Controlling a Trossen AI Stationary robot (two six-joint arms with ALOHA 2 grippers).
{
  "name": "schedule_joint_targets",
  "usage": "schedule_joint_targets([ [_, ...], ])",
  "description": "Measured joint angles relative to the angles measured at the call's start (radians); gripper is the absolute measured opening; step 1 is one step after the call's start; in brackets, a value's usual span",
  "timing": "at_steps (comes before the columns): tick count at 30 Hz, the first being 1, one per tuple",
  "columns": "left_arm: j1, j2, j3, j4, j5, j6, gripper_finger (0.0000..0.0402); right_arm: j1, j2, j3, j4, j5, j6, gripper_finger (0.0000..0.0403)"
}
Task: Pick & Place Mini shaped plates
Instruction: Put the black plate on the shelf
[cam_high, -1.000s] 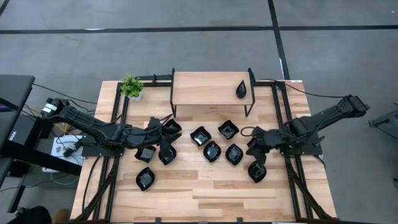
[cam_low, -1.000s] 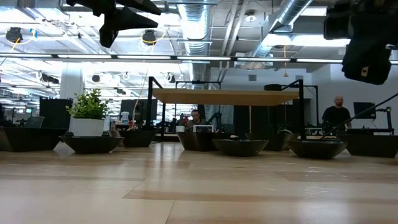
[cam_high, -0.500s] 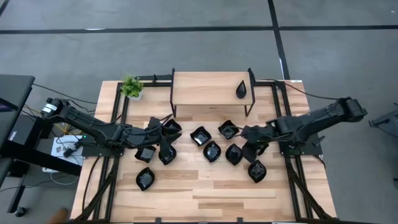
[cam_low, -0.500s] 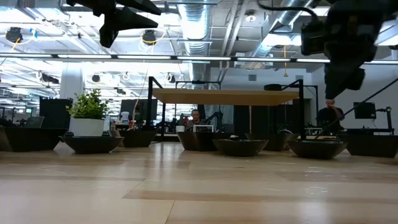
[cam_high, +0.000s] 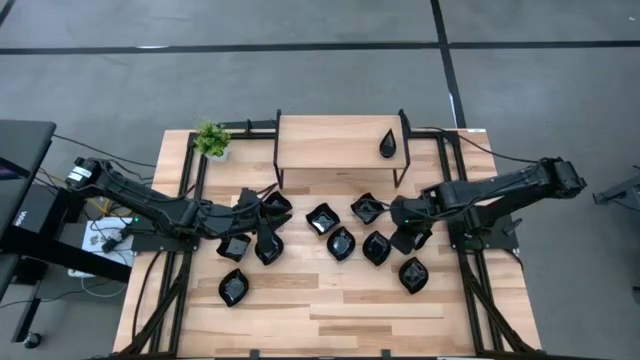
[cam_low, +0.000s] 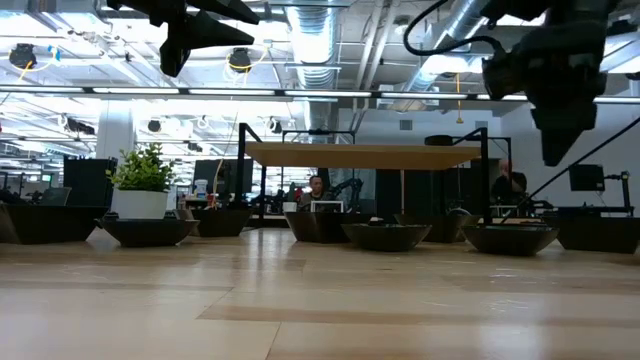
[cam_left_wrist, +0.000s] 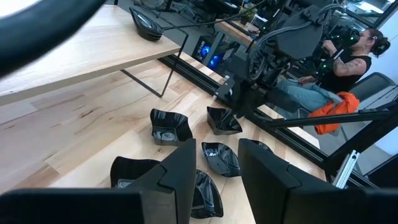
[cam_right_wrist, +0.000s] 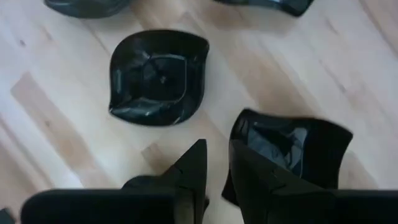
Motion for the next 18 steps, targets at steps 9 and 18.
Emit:
schedule_joint_targets([
  [9,0.0,0.0,0.0,-0.003,0.0,0.013,0.0121,0.063,-0.032,0.001,-0.042,-0.033,0.053,0.0066],
  [18,0.003,0.0,0.0,-0.003,0.0,0.026,0.0121,0.102,0.046,0.001,0.081,-0.03,0.036,0.0067],
])
